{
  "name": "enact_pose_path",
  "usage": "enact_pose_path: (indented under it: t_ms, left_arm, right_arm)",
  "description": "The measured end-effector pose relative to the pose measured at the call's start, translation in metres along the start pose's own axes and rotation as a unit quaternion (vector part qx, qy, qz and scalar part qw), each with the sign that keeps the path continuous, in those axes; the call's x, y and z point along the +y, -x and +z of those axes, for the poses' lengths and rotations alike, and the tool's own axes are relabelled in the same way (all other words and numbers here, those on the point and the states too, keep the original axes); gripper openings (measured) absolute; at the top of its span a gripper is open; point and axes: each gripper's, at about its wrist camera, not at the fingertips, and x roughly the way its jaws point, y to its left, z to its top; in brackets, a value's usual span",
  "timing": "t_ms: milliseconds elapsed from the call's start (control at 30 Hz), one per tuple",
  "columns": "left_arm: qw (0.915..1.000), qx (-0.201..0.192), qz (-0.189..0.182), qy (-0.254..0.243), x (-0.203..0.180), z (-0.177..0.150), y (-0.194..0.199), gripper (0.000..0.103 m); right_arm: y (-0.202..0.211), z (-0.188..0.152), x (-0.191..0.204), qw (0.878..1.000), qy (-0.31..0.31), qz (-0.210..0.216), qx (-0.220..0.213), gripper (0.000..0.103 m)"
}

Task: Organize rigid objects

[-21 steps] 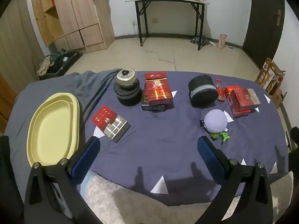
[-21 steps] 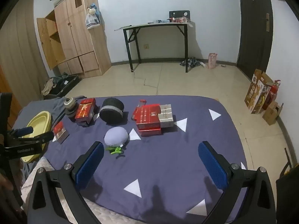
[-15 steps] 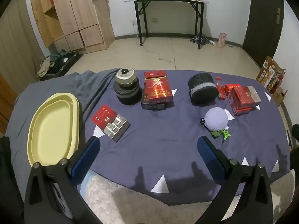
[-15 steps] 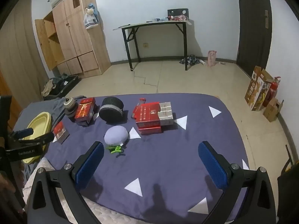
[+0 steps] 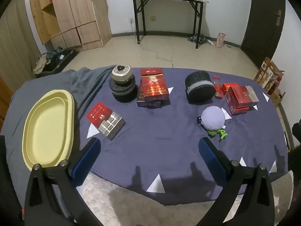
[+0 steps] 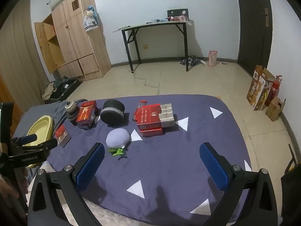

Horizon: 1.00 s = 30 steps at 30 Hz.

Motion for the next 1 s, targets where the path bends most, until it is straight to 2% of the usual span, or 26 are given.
enact_pose_path:
  t_ms: [467,1000]
  left_arm:
    - [0.9999,0.013,-0.009,0.002,-0.0043,-0.0025,-0.0055,0.103]
    - [0.9999,0.013,0.001,-0.004,-0.0044,-0.0028,-0.0052,0.103]
  right_arm:
    - [-0.0028,-0.0006,-0.0012,1.0,-0.001,0.002,0.01,0.103]
    - [-0.0077,-0.0025,-0.0022,1.0,-0.006,0.002,0.02,0.103]
